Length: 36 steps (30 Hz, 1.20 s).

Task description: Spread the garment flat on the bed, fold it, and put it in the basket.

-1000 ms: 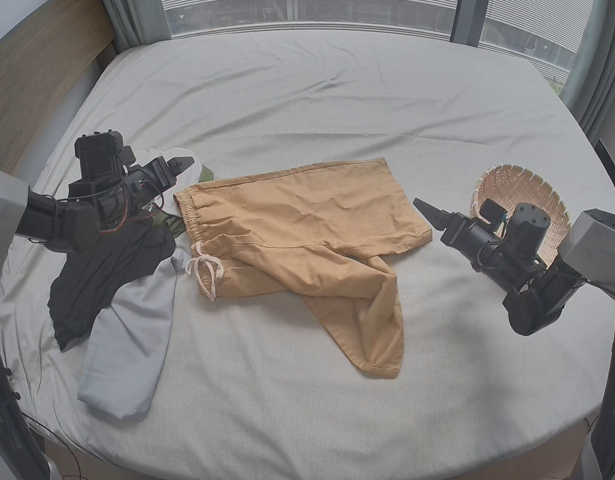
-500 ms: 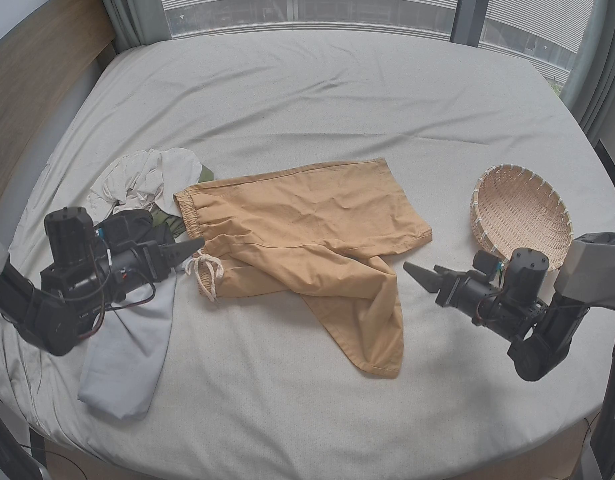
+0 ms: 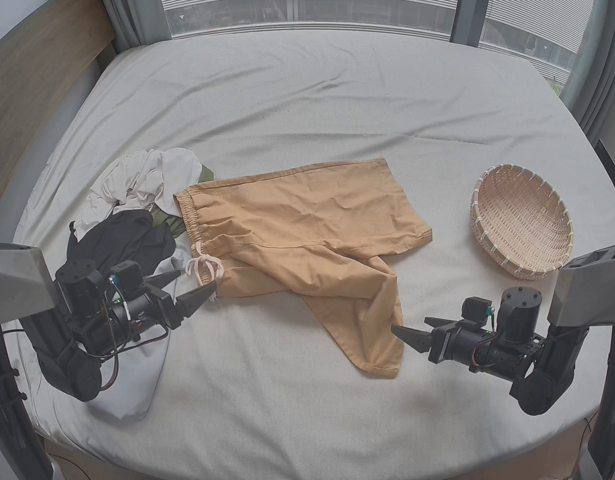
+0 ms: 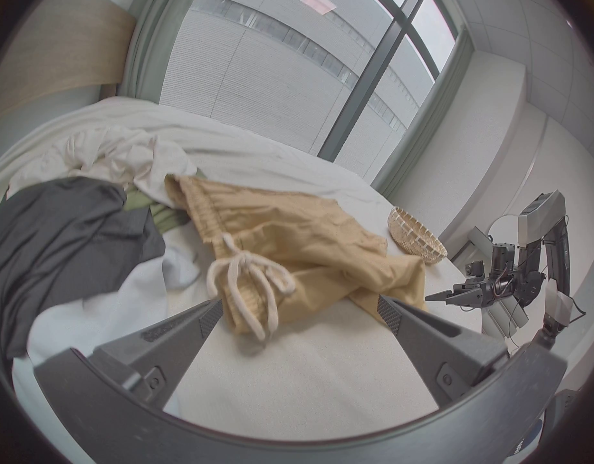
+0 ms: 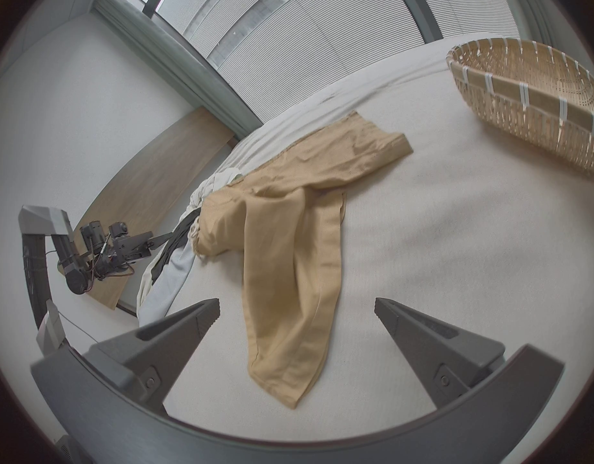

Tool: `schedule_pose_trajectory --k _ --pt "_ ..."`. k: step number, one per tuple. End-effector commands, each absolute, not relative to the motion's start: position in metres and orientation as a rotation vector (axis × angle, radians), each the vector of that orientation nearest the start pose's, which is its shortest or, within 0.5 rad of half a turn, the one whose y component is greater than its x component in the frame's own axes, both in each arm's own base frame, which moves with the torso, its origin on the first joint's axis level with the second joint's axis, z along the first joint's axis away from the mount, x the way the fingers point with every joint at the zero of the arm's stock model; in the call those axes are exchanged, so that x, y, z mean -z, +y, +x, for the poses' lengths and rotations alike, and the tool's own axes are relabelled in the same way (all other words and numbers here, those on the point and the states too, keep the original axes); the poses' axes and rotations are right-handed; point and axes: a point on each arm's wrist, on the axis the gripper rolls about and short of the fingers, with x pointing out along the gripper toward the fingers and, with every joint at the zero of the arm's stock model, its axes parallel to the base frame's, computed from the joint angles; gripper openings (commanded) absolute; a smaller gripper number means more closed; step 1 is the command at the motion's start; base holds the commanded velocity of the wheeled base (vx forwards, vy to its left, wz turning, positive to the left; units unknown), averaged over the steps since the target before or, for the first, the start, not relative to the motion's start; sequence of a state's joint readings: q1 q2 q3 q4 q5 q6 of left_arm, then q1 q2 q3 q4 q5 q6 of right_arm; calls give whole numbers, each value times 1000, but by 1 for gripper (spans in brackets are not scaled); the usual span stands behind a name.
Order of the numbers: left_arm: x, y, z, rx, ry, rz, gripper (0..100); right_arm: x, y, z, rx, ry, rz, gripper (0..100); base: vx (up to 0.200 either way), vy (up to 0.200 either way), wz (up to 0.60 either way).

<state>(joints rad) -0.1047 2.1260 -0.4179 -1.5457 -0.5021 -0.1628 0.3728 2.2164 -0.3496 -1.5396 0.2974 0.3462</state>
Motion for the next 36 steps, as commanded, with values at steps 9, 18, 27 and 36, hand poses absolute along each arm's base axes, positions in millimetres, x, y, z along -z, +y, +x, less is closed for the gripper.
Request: schedule_pose_trajectory --k 9,18,27,36 --pt "-36 -48 300 603 290 -200 100 21 131 263 -632 595 286 100 0 0 0" --pt "-35 -48 300 601 291 -200 100 36 147 265 -670 619 265 0 0 0 0" --pt "-34 -47 300 596 295 -201 100 -2 142 250 -695 553 286 0 0 0 0" --pt "-34 -46 301 593 292 -201 100 -41 124 219 -704 490 293 0 0 0 0"
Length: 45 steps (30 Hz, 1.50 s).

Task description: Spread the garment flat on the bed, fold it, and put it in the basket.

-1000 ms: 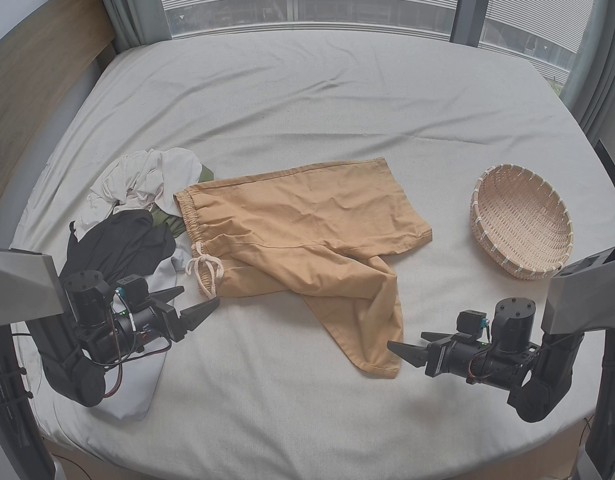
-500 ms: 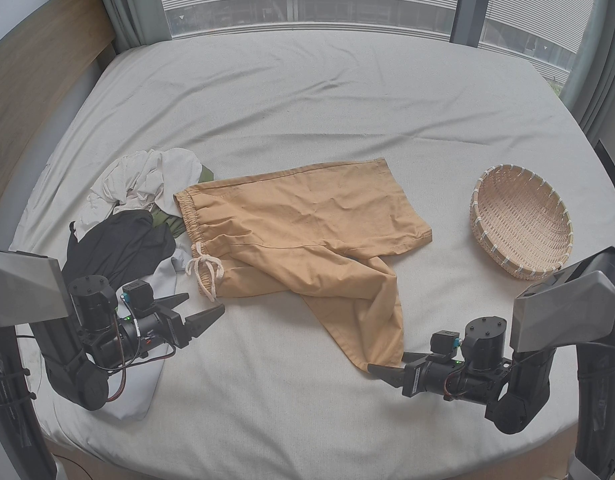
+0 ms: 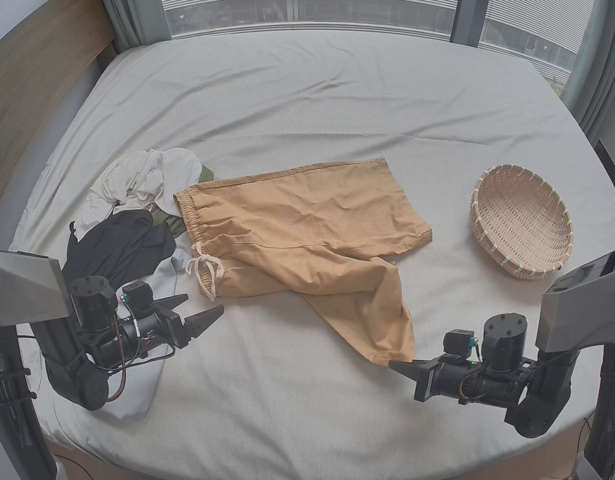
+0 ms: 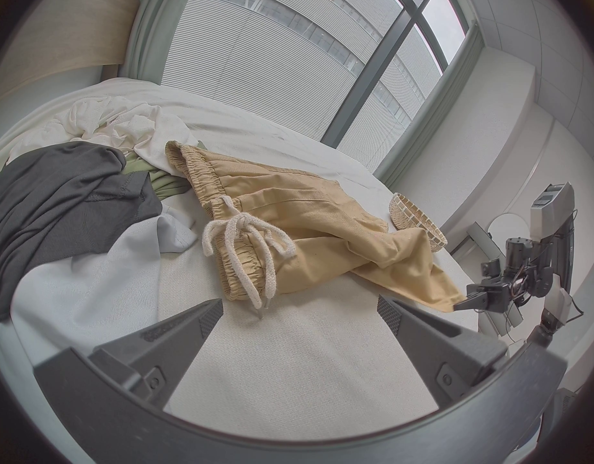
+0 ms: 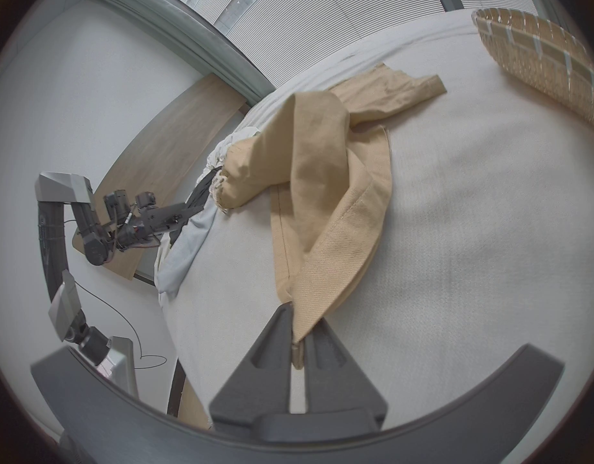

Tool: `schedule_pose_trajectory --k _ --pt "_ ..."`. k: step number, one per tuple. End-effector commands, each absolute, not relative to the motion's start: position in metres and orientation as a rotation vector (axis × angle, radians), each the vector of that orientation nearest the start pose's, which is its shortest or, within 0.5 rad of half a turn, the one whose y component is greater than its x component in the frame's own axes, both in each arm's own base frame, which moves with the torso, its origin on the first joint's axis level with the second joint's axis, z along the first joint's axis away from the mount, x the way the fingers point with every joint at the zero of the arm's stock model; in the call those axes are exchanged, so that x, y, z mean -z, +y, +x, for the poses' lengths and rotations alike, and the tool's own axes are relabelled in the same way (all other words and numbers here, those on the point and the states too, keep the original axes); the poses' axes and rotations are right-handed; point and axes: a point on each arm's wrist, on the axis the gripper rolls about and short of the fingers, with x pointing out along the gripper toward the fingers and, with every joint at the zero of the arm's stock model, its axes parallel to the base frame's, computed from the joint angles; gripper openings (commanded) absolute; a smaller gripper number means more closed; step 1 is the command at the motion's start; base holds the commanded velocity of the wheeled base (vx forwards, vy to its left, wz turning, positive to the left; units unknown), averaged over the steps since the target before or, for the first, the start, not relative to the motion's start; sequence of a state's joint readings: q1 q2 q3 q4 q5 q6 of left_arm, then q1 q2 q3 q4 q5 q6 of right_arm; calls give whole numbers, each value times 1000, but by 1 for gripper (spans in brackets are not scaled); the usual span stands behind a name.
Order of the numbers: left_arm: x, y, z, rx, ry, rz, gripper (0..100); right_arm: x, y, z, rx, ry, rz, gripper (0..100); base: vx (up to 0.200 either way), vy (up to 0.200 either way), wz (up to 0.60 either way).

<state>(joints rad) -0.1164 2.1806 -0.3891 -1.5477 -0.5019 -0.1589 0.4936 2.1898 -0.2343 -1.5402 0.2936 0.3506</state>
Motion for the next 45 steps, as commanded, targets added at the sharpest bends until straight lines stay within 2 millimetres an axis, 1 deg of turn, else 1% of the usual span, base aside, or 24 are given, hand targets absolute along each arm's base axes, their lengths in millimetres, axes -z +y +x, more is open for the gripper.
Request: schedule_pose_trajectory --k 1,4,7,8,13,15,18,20,23,25,26,27,29,32,34,35,40,41,45 --pt "-35 -46 302 593 290 -201 100 -45 121 215 -704 485 294 0 0 0 0" --pt "-35 -46 303 592 287 -200 100 -55 113 203 -697 467 296 0 0 0 0" --pt "-35 -46 303 592 285 -201 100 -60 106 195 -689 463 298 0 0 0 0" --pt "-34 -46 304 591 286 -201 100 -63 102 190 -680 458 301 0 0 0 0" --pt "-35 -46 306 590 278 -200 100 -70 91 184 -656 434 308 0 0 0 0" --pt "-35 -46 307 585 276 -199 100 -70 87 185 -634 430 312 0 0 0 0" --pt "-34 -46 310 570 271 -198 100 -69 76 193 -575 416 321 0 0 0 0" --pt "-32 -46 310 564 275 -197 100 -64 72 204 -536 423 328 0 0 0 0" --pt "-28 -46 311 564 287 -199 100 -54 71 211 -516 457 326 0 0 0 0" --pt "-23 -46 313 562 299 -200 100 -46 70 220 -497 473 328 0 0 0 0" --pt "-22 -47 314 562 299 -200 100 -45 70 221 -493 476 328 0 0 0 0" --pt "-18 -47 316 561 306 -199 100 -40 69 228 -479 484 331 0 0 0 0" --pt "-12 -47 320 559 313 -198 100 -36 69 234 -473 485 332 0 0 0 0" --pt "-6 -46 327 555 315 -197 100 -29 71 238 -470 503 331 0 0 0 0" --pt "-3 -47 331 555 310 -197 100 -29 73 239 -478 505 330 0 0 0 0" --pt "-3 -47 333 556 305 -197 100 -29 74 239 -483 503 331 100 0 0 0" --pt "-5 -51 337 578 289 -198 100 -29 77 239 -495 503 329 100 0 0 0" --pt "-5 -56 339 599 282 -194 100 -29 77 239 -495 503 329 100 0 0 0" --pt "-1 -61 346 631 273 -190 100 -29 77 238 -496 506 328 100 0 0 0"
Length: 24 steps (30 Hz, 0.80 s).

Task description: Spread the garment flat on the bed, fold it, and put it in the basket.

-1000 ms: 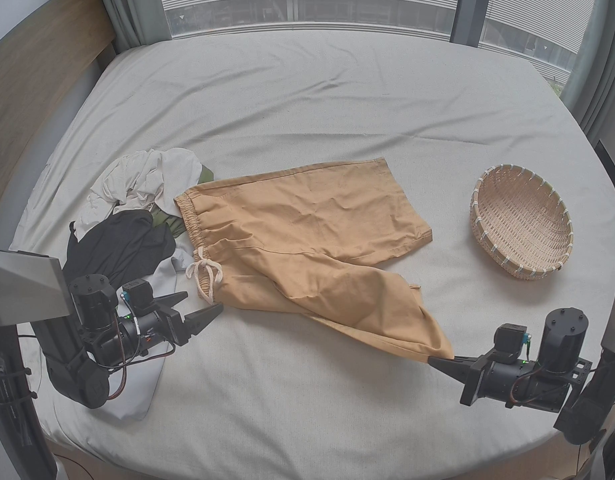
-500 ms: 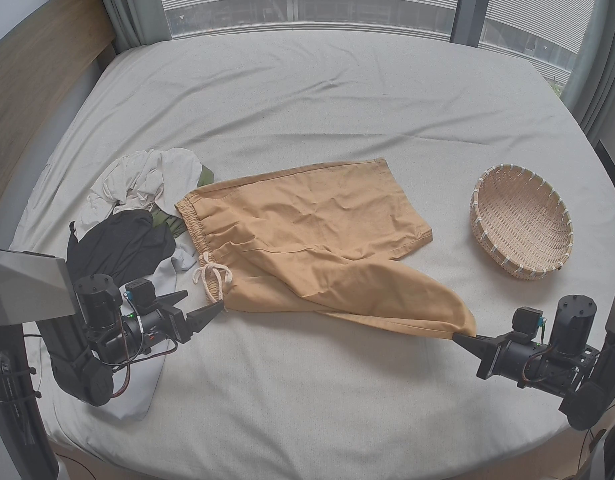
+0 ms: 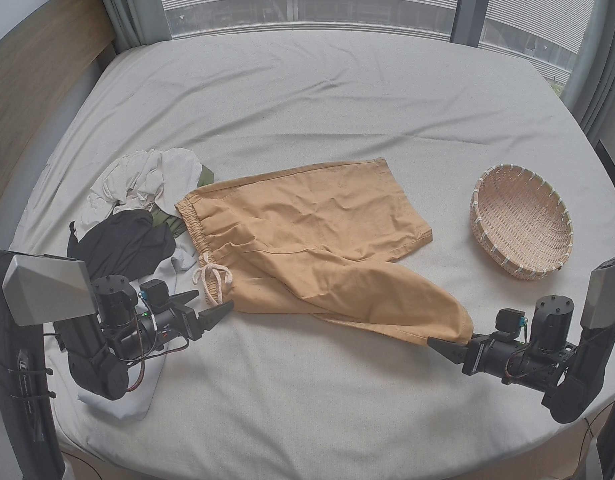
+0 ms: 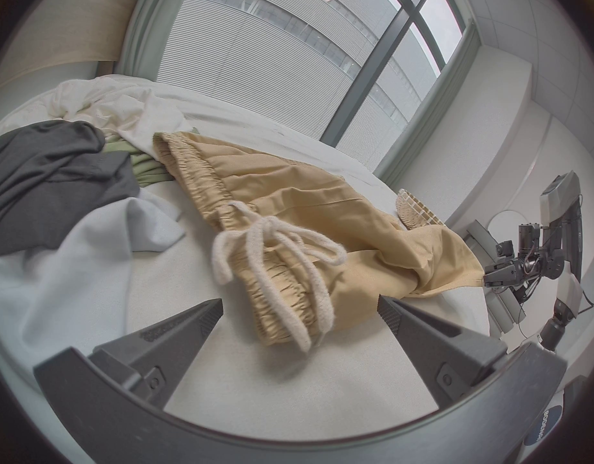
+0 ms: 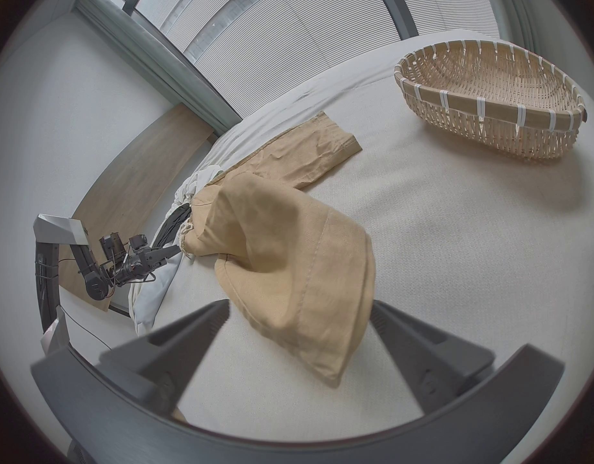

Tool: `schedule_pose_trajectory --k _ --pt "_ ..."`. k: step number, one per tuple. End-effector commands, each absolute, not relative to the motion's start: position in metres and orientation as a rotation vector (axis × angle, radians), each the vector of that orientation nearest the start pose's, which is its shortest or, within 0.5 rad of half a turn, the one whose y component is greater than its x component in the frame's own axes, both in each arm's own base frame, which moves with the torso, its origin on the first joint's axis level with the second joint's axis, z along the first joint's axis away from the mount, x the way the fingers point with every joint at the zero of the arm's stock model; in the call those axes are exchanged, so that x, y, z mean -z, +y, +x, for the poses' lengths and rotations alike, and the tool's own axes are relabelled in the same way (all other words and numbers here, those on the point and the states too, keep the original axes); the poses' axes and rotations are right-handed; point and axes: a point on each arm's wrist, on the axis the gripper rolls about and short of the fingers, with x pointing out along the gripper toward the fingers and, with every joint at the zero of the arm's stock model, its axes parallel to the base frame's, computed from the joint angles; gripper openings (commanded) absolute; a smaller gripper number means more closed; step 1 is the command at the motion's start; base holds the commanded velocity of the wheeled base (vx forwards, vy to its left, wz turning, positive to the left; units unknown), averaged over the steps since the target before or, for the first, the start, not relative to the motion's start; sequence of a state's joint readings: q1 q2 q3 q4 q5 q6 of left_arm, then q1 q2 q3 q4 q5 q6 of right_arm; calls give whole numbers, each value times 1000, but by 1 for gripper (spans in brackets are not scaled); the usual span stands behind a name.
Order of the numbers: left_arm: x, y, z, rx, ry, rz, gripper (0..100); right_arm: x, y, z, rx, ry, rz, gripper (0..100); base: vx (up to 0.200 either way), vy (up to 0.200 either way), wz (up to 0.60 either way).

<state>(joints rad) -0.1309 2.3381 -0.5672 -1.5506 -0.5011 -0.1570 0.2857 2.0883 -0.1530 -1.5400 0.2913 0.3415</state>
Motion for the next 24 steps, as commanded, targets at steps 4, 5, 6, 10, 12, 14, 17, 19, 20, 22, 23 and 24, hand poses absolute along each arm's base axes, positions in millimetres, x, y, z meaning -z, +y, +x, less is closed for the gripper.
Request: schedule_pose_trajectory --k 4,5,6,10,12,14,17,19,20,22,23,24 --pt "2 -62 353 635 263 -194 100 -28 79 237 -500 512 328 100 0 0 0" --pt "3 -62 352 634 265 -193 100 -28 79 237 -502 512 327 100 0 0 0" --pt "4 -63 351 635 271 -192 100 -29 79 237 -502 511 327 100 0 0 0" --pt "6 -65 350 642 278 -193 0 -29 80 238 -503 507 326 100 0 0 0" --pt "6 -65 349 645 283 -193 0 -29 80 238 -503 507 326 100 0 0 0" --pt "6 -68 345 657 295 -196 0 -29 82 237 -512 509 325 100 0 0 0" --pt "1 -70 344 671 284 -197 0 -28 83 236 -516 514 325 100 0 0 0" --pt "-21 -70 342 686 234 -209 0 -28 85 236 -521 515 323 100 0 0 0" --pt "-35 -70 338 688 215 -246 0 -28 84 235 -521 516 322 100 0 0 0" --pt "-45 -70 335 690 206 -279 0 -28 84 235 -521 516 322 100 0 0 0" --pt "-66 -70 326 693 196 -361 0 -28 84 235 -520 518 323 100 0 0 0" --pt "-66 -70 326 693 196 -361 0 -28 84 235 -520 518 323 100 0 0 0"
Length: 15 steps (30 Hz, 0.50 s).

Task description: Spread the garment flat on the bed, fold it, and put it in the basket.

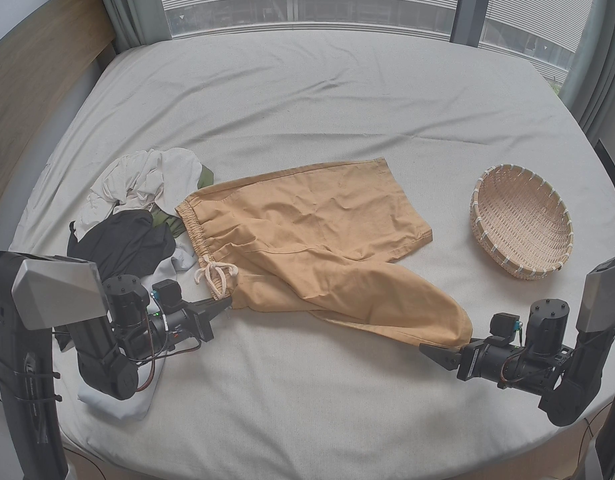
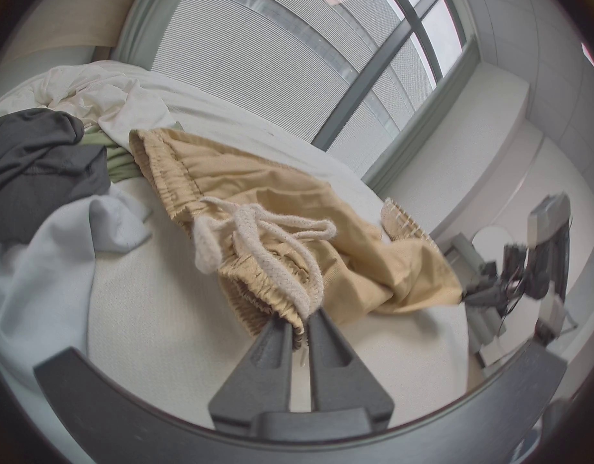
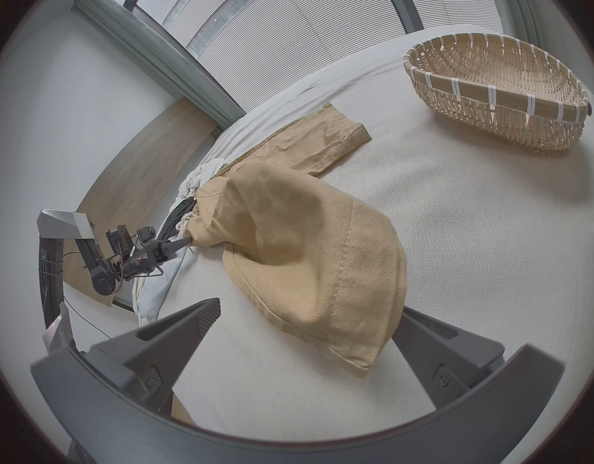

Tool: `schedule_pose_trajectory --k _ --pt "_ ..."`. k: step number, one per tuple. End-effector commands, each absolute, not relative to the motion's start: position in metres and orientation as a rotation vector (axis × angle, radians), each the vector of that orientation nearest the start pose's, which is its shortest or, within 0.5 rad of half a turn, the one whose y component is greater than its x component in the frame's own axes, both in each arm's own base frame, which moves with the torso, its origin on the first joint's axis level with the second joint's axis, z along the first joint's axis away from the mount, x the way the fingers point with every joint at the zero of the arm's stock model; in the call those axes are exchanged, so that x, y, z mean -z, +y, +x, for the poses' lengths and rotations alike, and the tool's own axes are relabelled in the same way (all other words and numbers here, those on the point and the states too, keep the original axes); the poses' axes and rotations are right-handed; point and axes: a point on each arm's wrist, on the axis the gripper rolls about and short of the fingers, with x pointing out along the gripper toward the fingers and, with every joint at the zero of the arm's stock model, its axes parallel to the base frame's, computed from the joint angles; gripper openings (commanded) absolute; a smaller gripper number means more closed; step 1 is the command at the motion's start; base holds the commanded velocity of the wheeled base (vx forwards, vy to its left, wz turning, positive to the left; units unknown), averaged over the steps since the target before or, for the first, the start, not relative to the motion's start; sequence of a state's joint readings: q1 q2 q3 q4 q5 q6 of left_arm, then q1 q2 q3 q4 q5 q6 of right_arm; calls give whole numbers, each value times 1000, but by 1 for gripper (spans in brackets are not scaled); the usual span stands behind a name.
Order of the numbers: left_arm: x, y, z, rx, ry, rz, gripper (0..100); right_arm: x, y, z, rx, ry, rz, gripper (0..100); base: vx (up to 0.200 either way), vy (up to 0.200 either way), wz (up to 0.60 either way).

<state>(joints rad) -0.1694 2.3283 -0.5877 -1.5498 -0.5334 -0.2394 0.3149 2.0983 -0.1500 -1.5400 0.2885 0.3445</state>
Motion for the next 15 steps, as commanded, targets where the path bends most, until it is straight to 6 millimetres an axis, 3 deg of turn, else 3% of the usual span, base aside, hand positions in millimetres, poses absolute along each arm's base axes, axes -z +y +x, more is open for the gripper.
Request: schedule_pose_trajectory --k 1,4,15 --pt "-81 -69 318 697 195 -448 0 -27 84 235 -519 522 323 100 0 0 0" --pt "-92 -69 313 690 216 -556 0 -24 85 235 -518 537 322 100 0 0 0" --pt "-94 -66 314 584 440 -764 0 -21 88 233 -527 554 315 100 0 0 0"
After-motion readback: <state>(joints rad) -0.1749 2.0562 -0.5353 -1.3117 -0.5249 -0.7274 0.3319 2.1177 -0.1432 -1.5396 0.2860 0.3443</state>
